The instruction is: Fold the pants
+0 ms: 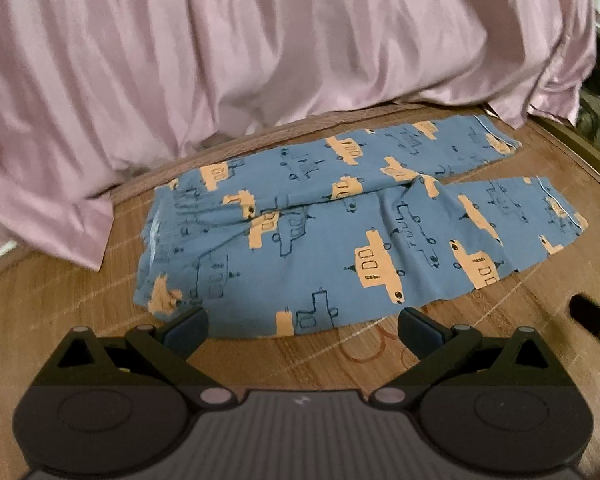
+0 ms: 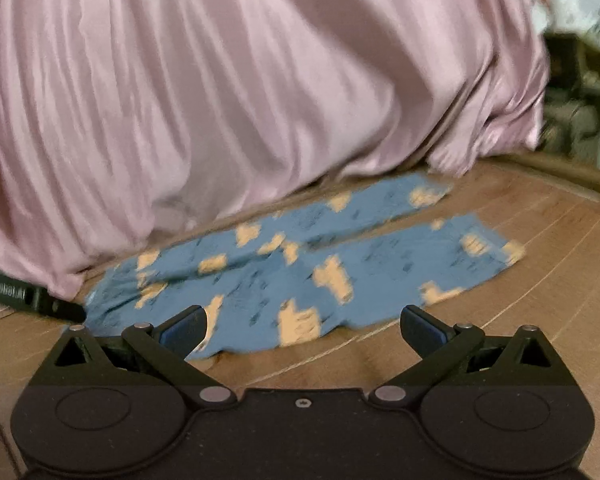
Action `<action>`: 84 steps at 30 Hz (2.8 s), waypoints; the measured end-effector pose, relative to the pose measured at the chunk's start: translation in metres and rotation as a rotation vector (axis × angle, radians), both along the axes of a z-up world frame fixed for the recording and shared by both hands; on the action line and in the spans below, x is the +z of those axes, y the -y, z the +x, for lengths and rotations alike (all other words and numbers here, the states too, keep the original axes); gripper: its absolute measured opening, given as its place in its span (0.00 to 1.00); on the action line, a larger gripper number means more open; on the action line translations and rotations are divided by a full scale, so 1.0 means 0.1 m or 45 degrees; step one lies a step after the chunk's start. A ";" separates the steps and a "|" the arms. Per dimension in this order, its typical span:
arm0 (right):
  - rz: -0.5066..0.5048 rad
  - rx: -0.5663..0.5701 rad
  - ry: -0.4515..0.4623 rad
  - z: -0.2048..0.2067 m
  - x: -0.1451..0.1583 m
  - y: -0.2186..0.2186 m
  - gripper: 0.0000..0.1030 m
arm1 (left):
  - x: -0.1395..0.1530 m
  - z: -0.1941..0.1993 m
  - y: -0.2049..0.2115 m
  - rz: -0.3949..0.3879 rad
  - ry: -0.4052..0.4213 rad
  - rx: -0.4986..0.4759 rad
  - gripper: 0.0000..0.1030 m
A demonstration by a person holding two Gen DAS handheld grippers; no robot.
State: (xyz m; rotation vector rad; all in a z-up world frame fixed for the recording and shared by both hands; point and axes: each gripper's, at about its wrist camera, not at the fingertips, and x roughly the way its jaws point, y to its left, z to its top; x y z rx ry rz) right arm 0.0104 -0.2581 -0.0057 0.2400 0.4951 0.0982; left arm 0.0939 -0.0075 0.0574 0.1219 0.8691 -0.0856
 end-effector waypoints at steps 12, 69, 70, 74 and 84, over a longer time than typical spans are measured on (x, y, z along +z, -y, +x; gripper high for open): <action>-0.237 0.413 -0.146 0.99 0.29 0.05 1.00 | -0.05 0.99 -0.42 0.121 -0.137 -0.058 1.00; -0.400 0.717 -0.354 4.53 -0.35 -0.30 0.64 | -0.89 3.36 -0.35 0.074 -0.186 -0.567 0.08; -0.398 0.696 -0.346 4.50 -0.36 -0.31 0.62 | -0.89 3.34 -0.33 0.084 -0.182 -0.558 0.07; -0.445 0.647 -0.285 4.36 -0.36 -0.41 0.24 | -0.87 3.29 -0.30 0.121 -0.143 -0.519 0.06; -0.611 0.615 -0.110 4.52 -0.08 -0.64 0.01 | -0.60 3.20 -0.40 0.180 0.094 -0.351 0.06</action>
